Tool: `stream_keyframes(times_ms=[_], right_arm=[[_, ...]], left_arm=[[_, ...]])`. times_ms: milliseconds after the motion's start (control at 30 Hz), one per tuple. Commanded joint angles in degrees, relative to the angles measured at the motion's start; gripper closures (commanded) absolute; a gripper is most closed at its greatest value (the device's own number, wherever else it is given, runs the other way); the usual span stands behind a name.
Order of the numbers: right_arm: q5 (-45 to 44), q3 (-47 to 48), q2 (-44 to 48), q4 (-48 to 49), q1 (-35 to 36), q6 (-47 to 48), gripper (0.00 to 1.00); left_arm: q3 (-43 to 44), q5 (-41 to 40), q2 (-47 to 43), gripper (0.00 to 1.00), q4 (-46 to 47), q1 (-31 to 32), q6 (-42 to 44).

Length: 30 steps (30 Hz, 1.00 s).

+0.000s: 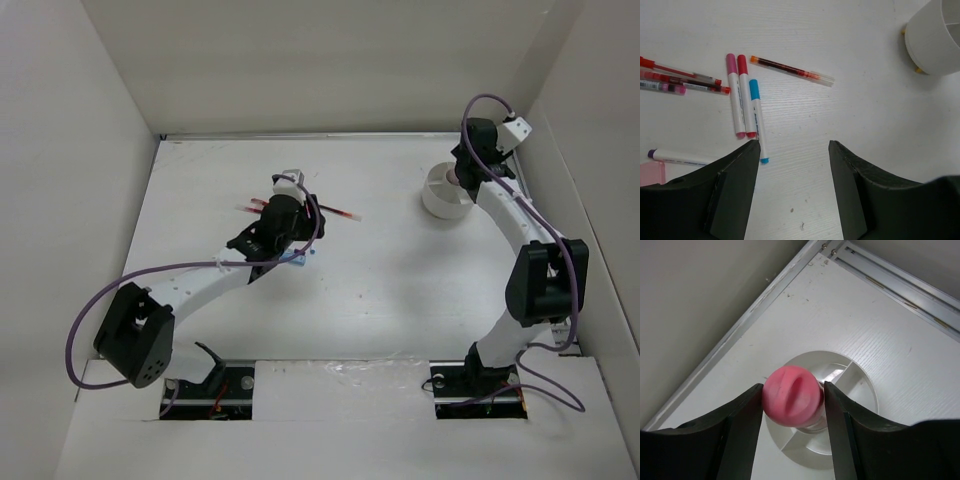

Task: Sort the stationery into containers
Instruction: Place the stationery in the storage box, then pick up the pen from the center of the board.

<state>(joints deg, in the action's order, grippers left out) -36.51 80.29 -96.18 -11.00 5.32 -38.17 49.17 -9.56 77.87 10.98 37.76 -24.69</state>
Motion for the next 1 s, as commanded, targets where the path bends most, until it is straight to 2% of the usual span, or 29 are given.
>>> stream_keyframes(times_ms=[0, 67, 100, 200, 367, 433, 500, 567, 633, 667, 700, 767, 833, 967], right_arm=[[-2.4, -0.5, 0.0, 2.9, 1.1, -0.4, 0.43], [-1.8, -0.5, 0.6, 2.9, 1.1, -0.4, 0.35], [-1.1, -0.5, 1.1, 2.9, 1.7, -0.9, 0.28], [-1.1, -1.0, 3.6, 2.3, 3.0, -1.5, 0.17], [0.2, -1.8, 8.2, 0.4, 5.7, -2.5, 0.1], [0.2, -4.3, 11.8, 0.4, 7.7, -2.5, 0.1], [0.2, -6.4, 14.3, 1.0, 9.5, -3.2, 0.14], [2.0, -10.1, 17.9, 2.1, 10.7, -4.5, 0.31], [4.8, -13.8, 20.0, 2.9, 12.3, -4.5, 0.6], [5.3, -15.0, 21.5, 2.9, 12.3, -5.4, 0.83], [6.2, -16.0, 22.1, 2.9, 13.0, -6.2, 0.9], [8.8, -18.8, 23.5, 2.9, 13.6, -6.2, 0.98], [9.6, -20.7, 24.7, 2.9, 14.1, -7.0, 0.98], [12.0, -24.5, 27.9, 2.9, 15.3, -7.7, 0.87]], left_arm=[[2.3, -5.4, -0.2, 0.46, -1.1, -0.1, -1.5], [2.9, -6.7, -0.2, 0.46, -1.8, -0.1, -1.5], [3.0, -7.8, 0.4, 0.48, -2.6, -0.1, -2.1], [3.5, -8.7, 0.4, 0.48, -3.2, -0.1, -2.1], [4.8, -12.4, 3.6, 0.5, -5.3, -0.1, -2.6], [5.5, -12.4, 4.9, 0.58, -5.3, -0.1, -2.6], [8.0, -10.9, 7.8, 0.62, -6.0, -0.1, -2.6], [9.5, -9.9, 10.0, 0.64, -6.0, -0.1, -3.2], [12.5, -8.6, 13.5, 0.64, -7.4, -0.1, -4.5], [13.7, -8.5, 14.8, 0.64, -8.0, -0.1, -5.0], [14.9, -8.5, 16.0, 0.64, -9.6, -0.1, -6.4], [18.1, -9.2, 19.3, 0.64, -9.6, -0.1, -8.1], [21.8, -10.4, 21.5, 0.61, -11.2, -0.1, -10.6], [30.0, -12.3, 29.4, 0.58, -16.9, -0.1, -16.2]])
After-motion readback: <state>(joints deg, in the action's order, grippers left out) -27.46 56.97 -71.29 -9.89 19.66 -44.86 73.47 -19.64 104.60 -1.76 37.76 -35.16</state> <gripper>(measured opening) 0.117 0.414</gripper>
